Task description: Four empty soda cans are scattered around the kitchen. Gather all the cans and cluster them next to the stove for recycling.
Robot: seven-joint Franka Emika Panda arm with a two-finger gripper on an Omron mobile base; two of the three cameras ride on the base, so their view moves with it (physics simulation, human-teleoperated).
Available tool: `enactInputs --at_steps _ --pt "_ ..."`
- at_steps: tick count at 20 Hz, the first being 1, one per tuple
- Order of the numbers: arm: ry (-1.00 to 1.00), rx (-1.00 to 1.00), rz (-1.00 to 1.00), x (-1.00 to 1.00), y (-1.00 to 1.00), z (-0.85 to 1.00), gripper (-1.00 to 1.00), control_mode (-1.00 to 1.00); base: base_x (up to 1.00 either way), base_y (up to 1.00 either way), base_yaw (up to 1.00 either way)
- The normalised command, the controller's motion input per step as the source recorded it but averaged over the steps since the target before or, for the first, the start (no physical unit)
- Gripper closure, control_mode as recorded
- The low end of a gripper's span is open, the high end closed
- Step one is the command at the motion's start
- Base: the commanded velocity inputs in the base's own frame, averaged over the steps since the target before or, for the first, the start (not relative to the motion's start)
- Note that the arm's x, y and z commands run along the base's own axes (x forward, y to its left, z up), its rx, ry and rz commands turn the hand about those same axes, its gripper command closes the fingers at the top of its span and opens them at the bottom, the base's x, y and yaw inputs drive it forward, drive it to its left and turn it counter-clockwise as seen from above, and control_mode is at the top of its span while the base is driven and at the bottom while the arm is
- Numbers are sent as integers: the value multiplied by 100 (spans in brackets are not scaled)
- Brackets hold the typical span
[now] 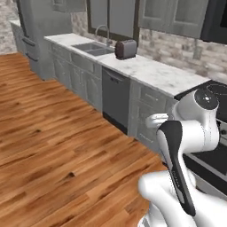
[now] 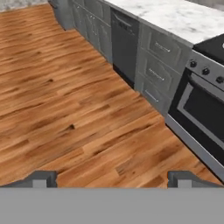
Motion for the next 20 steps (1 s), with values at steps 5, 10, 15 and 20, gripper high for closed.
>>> enactInputs --at_steps 5,10,15,20 --pt "0 0 0 0 0 0 -100 100 0 0 50" --pt "0 0 0 0 0 0 -100 100 0 0 50" --pt "0 0 0 0 0 0 -100 100 0 0 50" --pt "0 0 0 0 0 0 -100 100 0 0 50"
